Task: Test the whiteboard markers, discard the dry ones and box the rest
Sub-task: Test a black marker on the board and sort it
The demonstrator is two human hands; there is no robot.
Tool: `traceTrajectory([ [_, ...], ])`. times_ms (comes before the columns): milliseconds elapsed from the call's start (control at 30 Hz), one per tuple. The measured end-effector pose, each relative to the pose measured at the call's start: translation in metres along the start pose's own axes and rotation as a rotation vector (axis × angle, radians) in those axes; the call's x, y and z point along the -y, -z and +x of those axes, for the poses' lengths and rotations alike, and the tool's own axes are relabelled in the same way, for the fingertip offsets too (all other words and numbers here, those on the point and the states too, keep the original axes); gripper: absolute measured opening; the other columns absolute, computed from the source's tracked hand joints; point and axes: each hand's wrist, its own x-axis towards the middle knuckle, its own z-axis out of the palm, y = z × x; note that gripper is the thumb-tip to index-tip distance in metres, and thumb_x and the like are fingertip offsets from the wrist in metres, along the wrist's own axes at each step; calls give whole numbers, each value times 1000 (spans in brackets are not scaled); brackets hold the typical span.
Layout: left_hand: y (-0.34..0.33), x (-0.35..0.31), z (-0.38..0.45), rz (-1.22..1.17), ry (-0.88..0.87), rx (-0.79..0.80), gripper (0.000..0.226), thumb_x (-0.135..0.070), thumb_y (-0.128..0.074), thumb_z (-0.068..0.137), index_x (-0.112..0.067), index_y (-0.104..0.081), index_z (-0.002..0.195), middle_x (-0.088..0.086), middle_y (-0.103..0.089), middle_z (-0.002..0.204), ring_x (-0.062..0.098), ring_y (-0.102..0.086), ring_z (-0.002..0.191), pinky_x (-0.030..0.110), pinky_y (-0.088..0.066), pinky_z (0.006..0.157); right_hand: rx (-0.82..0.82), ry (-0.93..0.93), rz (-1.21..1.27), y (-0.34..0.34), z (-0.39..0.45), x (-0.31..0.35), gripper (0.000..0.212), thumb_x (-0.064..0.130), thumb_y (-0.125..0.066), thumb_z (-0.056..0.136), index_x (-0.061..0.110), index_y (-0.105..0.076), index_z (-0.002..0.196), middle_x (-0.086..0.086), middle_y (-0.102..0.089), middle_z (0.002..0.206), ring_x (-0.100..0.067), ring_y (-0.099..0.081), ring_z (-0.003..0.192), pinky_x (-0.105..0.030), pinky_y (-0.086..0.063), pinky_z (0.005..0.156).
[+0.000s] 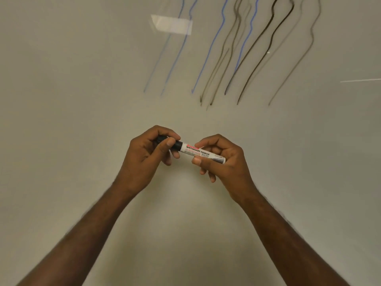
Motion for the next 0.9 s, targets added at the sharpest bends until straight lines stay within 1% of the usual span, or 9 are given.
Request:
traceTrajectory([
  [167,30,26,-39,53,140,106,18,-9,-60,96,-14,-70,110,1,-74,93,26,-63,66,35,-57,65,74,-103,-43,-21,-24,-29,12,8,-67,96,14,-70,105,-6,-77,91,-24,-67,65,-33,-50,51],
  [267,44,41,-65,98,239,147,21,-13,-65,93,-18,-74,111,0,-74,98,31,-63,68,31,-57,70,97,-177,-71,-36,-38,-49,12,16,-69,92,16,-72,104,-5,-75,92,-22,-69,67,-32,-53,53],
  [333,50,50,-81,127,300,169,19,-13,-70,93,-20,-76,110,0,-75,99,26,-66,70,27,-56,72,108,-230,-74,-46,-48,-62,14,21,-70,88,18,-73,102,-4,-74,93,-20,-70,68,-29,-54,55],
  [400,56,58,-97,153,356,178,22,-11,-70,91,-22,-75,109,-1,-75,98,20,-67,71,24,-55,73,128,-278,-79,-55,-58,-75,11,16,-73,90,18,-73,101,-1,-73,94,-17,-70,68,-27,-54,57],
  [500,65,71,-121,160,423,188,26,-5,-71,90,-22,-76,110,1,-76,98,25,-68,74,27,-57,74,160,-335,-86,-70,-72,-92,13,6,-73,91,18,-73,97,1,-72,90,-12,-68,66,-20,-52,58],
  [633,75,92,-156,153,533,202,25,-2,-71,90,-16,-76,111,3,-77,99,28,-67,77,34,-58,74,212,-387,-108,-90,-94,-118,15,6,-72,91,20,-73,97,6,-72,89,-7,-66,67,-15,-48,59],
  [733,86,116,-188,135,653,218,25,0,-71,90,-13,-77,110,8,-77,96,31,-67,76,38,-58,73,215,-437,-137,-107,-122,-149,17,10,-73,88,26,-75,94,8,-73,86,-13,-67,71,-27,-53,63],
  [800,92,134,-213,134,728,257,27,1,-72,89,-15,-77,111,12,-76,94,26,-66,74,34,-57,71,211,-486,-149,-121,-144,-172,16,17,-72,83,30,-75,92,11,-73,85,-13,-67,74,-36,-56,71],
  [900,96,159,-253,164,826,324,30,1,-73,89,-18,-77,112,13,-76,93,19,-65,75,37,-56,73,246,-548,-183,-138,-177,-203,24,15,-73,83,38,-74,90,17,-74,85,-5,-66,73,-32,-55,75],
])
